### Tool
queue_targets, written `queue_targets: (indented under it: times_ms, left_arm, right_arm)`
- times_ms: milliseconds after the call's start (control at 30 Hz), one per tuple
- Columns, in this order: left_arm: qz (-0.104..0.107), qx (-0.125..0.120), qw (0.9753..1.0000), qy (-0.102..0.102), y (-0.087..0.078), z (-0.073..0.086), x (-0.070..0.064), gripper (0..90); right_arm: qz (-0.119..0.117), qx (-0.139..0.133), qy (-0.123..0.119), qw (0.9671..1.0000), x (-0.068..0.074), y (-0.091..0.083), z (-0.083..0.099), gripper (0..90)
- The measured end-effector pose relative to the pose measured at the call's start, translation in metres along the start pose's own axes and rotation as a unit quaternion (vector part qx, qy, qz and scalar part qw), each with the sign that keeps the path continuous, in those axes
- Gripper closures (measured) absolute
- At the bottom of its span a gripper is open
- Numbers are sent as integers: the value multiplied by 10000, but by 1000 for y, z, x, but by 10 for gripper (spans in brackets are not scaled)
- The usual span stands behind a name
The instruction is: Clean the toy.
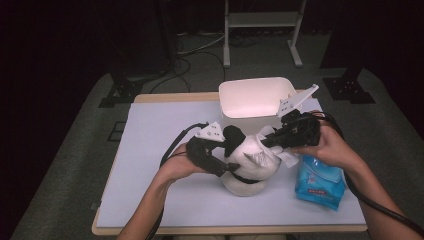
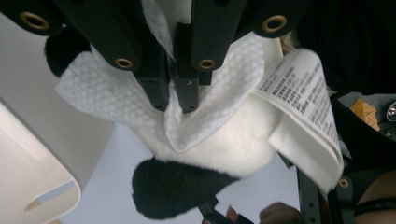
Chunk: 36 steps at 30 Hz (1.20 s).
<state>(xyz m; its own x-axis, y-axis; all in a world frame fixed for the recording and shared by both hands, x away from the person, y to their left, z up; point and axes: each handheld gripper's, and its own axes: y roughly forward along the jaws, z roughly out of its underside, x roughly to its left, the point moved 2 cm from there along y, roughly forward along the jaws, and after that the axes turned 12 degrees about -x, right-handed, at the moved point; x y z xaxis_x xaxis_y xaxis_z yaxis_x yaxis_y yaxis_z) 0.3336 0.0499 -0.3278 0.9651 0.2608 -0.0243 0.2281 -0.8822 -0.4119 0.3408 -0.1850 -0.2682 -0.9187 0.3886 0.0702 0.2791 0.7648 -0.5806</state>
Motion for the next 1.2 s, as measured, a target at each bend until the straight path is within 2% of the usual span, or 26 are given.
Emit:
queue_targets:
  times_ms: [167, 367, 567, 633, 767, 867, 1000, 1100, 1200]
  left_arm:
    - [58, 29, 10000, 36, 4, 0, -2, 223]
    - [100, 34, 9999, 67, 8, -3, -3, 222]
    - [174, 74, 9997, 149, 18, -7, -6, 214]
    - [125, 75, 9998, 154, 20, -8, -7, 207]
    - [178, -46, 9998, -4, 27, -4, -7, 180]
    - [216, -23, 9997, -69, 34, 1, -8, 120]
    - [282, -23, 9996, -81, 45, 7, -9, 91]
    - [287, -151, 9995, -30, 50, 7, -9, 116]
    - [247, -239, 9994, 40, 47, 4, -10, 237]
  right_arm:
    - [-101, -121, -59, 9999, 5, 3, -4, 854]
    - [-59, -27, -114, 9999, 6, 5, -8, 853]
    - [-120, -2, -186, 9998, 12, 8, -16, 852]
    - [-102, 63, -194, 9997, 11, 11, -14, 850]
    - [-53, 129, -79, 9999, 6, 9, -5, 849]
    - [-37, 98, -10, 9999, 4, 6, 0, 848]
    - [29, 109, 95, 9999, 0, 2, 7, 848]
    - [48, 132, 169, 9998, -2, 1, 10, 849]
    - [86, 136, 160, 9997, -2, 1, 10, 851]
